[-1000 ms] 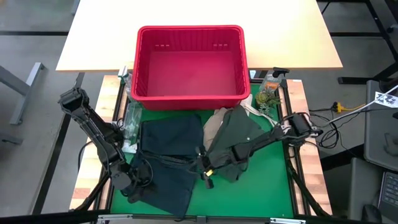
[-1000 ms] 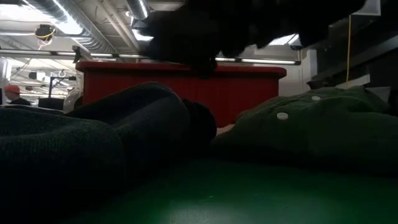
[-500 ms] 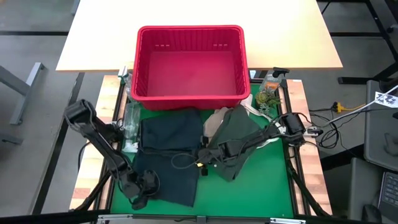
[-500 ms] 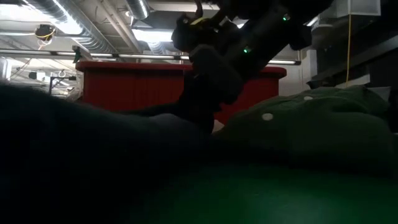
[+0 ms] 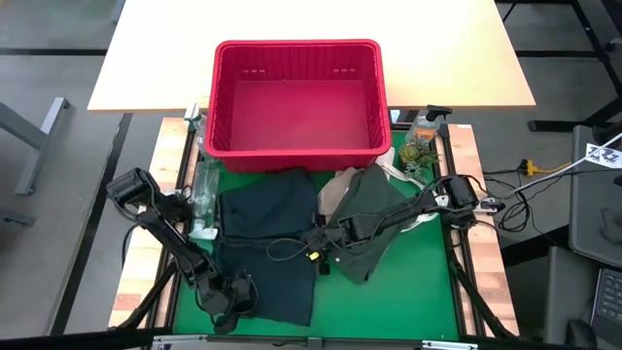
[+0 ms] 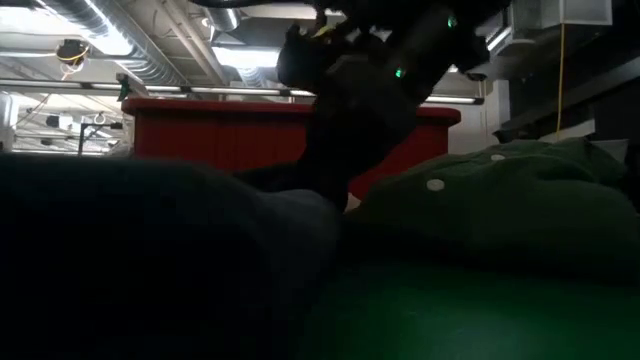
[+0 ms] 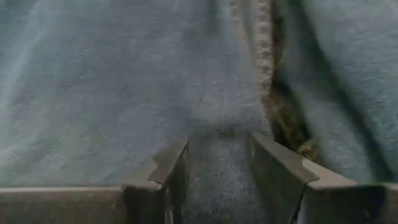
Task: Fold laundry
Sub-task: Fold the dark blue pants
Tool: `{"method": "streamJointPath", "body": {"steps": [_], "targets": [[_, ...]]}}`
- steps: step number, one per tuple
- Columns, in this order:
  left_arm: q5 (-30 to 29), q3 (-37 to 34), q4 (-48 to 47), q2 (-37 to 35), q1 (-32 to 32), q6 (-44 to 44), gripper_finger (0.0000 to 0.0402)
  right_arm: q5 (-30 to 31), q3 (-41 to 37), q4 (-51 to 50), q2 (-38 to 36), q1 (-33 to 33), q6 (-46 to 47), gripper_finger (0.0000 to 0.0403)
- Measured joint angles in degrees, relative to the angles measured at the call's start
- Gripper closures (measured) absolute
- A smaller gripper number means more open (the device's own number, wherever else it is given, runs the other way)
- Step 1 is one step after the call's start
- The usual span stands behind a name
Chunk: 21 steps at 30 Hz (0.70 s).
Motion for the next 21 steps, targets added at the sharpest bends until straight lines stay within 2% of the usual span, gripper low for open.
{"method": "streamJointPath", "body": {"steps": [6,10,16,19,21], "targets": [[-0.52,5.37,-1.89,0.00,3.09,11.62,0.0280,-2.46,11.43,-19.23,-0.58,3.42,-0.55,0.0237],[2.07,10.37,-6.59,0.00,3.90,17.87,0.0280,-2.42,17.20,-25.21,-0.70,5.89,-1.95,0.0237],[4.14,21.39,-31.43,-0.02,1.94,20.84,0.0280,-2.31,19.99,-24.60,-0.70,10.12,-5.18,0.0237],[3.58,24.87,-42.49,-0.11,0.13,17.22,0.0280,-2.27,19.84,-25.31,-0.64,12.00,-9.58,0.0237],[3.52,25.28,-45.74,-0.11,-1.42,13.14,0.0280,-2.27,19.84,-25.10,-0.64,12.98,-10.77,0.0237]]}}
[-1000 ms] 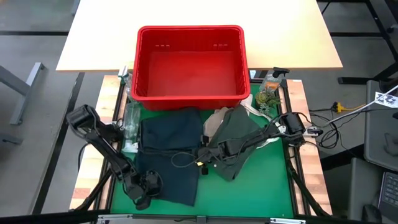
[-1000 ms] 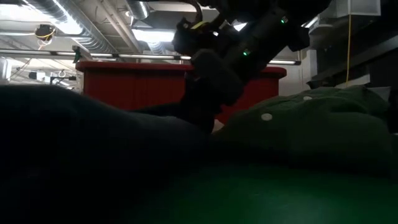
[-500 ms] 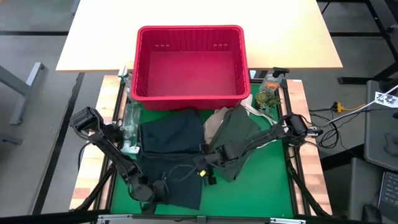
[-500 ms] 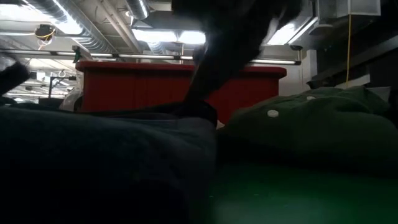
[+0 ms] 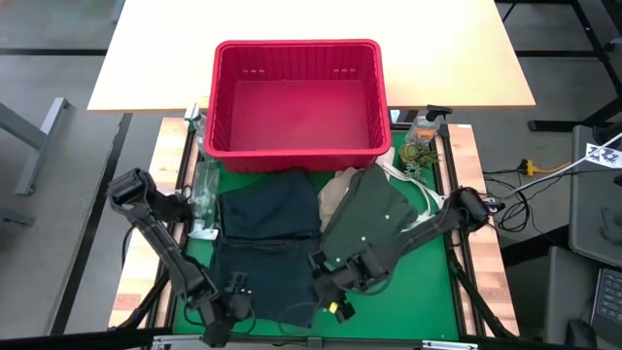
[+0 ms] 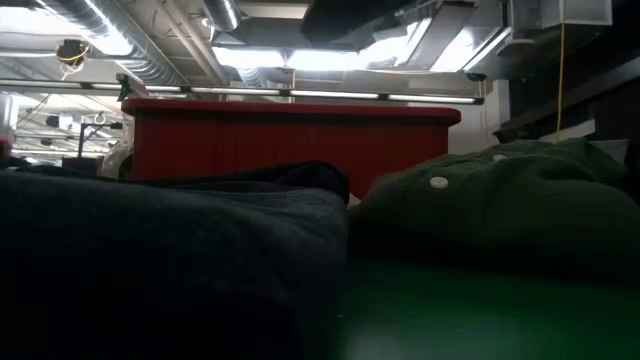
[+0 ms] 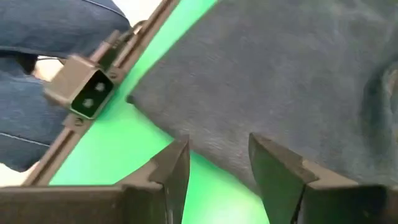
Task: Fold laundry
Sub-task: Fold the dark blue pants
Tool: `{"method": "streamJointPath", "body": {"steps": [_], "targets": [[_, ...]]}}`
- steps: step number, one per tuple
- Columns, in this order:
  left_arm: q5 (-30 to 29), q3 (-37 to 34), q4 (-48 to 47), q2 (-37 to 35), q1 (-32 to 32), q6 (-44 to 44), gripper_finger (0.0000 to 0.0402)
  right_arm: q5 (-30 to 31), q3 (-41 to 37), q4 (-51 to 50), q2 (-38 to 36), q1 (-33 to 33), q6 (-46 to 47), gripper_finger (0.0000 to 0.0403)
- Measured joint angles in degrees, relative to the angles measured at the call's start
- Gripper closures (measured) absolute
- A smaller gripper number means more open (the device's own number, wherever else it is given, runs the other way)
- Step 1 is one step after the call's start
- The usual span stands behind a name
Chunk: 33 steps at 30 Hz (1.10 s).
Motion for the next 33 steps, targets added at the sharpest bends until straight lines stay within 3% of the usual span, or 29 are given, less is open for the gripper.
{"method": "streamJointPath", "body": {"steps": [7,17,23,27,33], "targets": [[1.16,0.00,-1.69,0.46,-4.56,-9.15,0.0280,1.51,0.02,0.06,0.00,0.59,0.22,0.0237],[0.31,0.00,-1.81,0.44,-2.94,-22.04,0.0266,1.51,0.02,0.08,0.00,0.59,0.29,0.0237],[0.30,0.00,-2.07,0.44,-1.83,-21.76,0.0216,1.49,0.02,0.08,0.00,0.59,0.29,0.0237],[-0.14,0.00,-2.22,0.93,-2.42,-15.20,0.0188,1.49,0.02,-0.06,0.00,0.59,0.29,0.0237],[-1.60,0.00,-2.03,4.39,-5.07,-10.82,0.0177,1.51,0.02,-2.81,0.00,0.59,0.29,0.0237]]}}
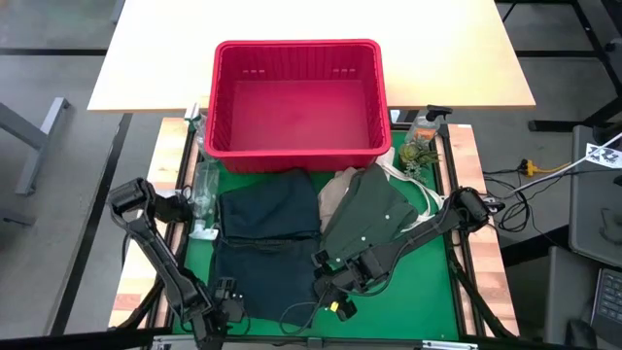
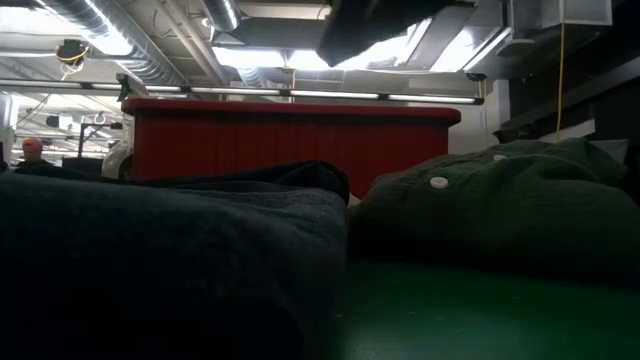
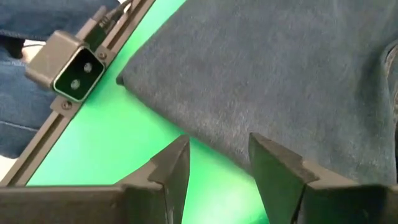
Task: Fold laundry
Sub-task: Fold the dark blue pants
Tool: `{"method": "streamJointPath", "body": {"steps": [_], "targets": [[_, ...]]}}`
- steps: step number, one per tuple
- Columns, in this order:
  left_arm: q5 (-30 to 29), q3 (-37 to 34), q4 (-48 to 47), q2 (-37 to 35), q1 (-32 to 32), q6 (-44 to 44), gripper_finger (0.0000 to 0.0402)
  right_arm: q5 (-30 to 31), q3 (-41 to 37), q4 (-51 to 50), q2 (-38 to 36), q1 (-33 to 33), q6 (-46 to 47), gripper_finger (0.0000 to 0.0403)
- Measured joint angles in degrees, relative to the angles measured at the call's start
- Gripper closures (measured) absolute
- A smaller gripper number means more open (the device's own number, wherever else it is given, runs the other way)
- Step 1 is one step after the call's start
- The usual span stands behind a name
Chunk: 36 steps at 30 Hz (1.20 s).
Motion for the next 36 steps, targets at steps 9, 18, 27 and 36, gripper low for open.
{"method": "streamJointPath", "body": {"steps": [9,18,27,36], "targets": [[-8.01,0.37,0.25,6.74,-1.67,-0.92,0.0180,0.00,0.00,-0.61,0.00,0.00,0.01,0.0237],[-15.78,0.22,-1.66,7.52,-1.52,-8.31,0.0205,0.00,0.00,-0.51,0.00,0.00,0.01,0.0237],[-16.44,0.19,-3.99,7.56,-1.30,-8.44,0.0290,0.00,0.00,-0.54,0.00,0.00,0.02,0.0237],[-15.91,-0.03,-3.57,7.05,-1.28,-10.74,0.0392,0.00,0.00,-0.67,0.00,0.04,0.02,0.0237]]}}
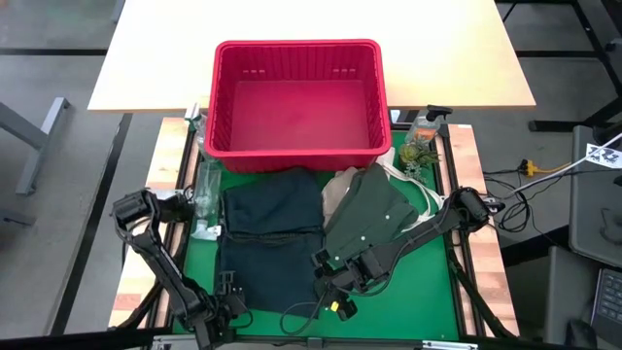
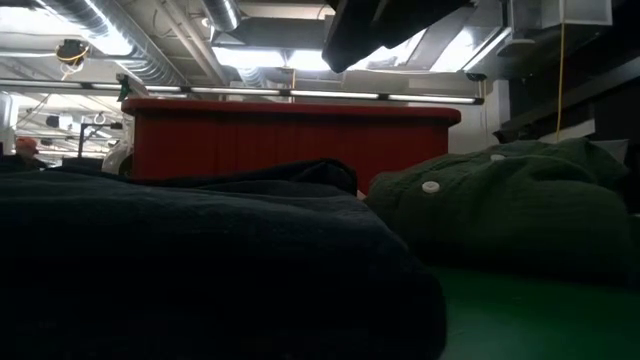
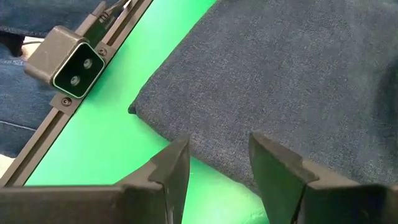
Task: Fold laundry
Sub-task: Fold the dark blue pants
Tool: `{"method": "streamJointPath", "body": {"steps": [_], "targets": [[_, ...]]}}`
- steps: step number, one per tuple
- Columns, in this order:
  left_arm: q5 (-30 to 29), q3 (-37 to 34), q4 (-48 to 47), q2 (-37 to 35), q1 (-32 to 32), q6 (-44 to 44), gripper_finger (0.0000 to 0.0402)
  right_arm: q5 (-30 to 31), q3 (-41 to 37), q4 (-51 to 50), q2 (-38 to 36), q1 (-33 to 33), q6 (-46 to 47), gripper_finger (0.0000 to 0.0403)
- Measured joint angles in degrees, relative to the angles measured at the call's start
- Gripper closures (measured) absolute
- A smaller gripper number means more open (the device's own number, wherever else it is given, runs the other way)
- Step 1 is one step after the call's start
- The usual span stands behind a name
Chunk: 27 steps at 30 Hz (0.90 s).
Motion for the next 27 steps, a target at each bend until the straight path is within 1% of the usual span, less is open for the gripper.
{"method": "streamJointPath", "body": {"steps": [3,7,11,14,18,24,27], "targets": [[1.52,-0.11,1.05,-0.94,0.12,-1.24,0.0392,0.01,0.00,-0.15,0.00,0.00,0.00,0.0237],[5.92,1.24,1.58,-2.33,0.23,-3.46,0.0397,-0.01,0.00,-0.79,-0.56,0.00,0.00,0.0237],[11.90,5.40,2.01,-3.89,0.06,-1.13,0.0398,-0.32,0.02,-0.67,-2.81,0.00,0.02,0.0237],[13.98,9.50,1.69,-3.95,0.10,1.03,0.0399,0.01,0.04,-0.81,-5.08,0.00,0.02,0.0237],[13.59,14.82,1.16,-3.95,0.03,1.66,0.0399,1.06,0.09,-0.72,-7.63,0.00,0.00,0.0237],[7.24,20.30,-5.60,-4.02,0.20,0.38,0.0400,0.85,0.09,-0.69,-10.18,0.46,0.49,0.0237],[4.01,21.35,-8.87,-4.17,0.65,-3.58,0.0400,0.52,0.09,-1.32,-10.23,1.41,1.69,0.0237]]}}
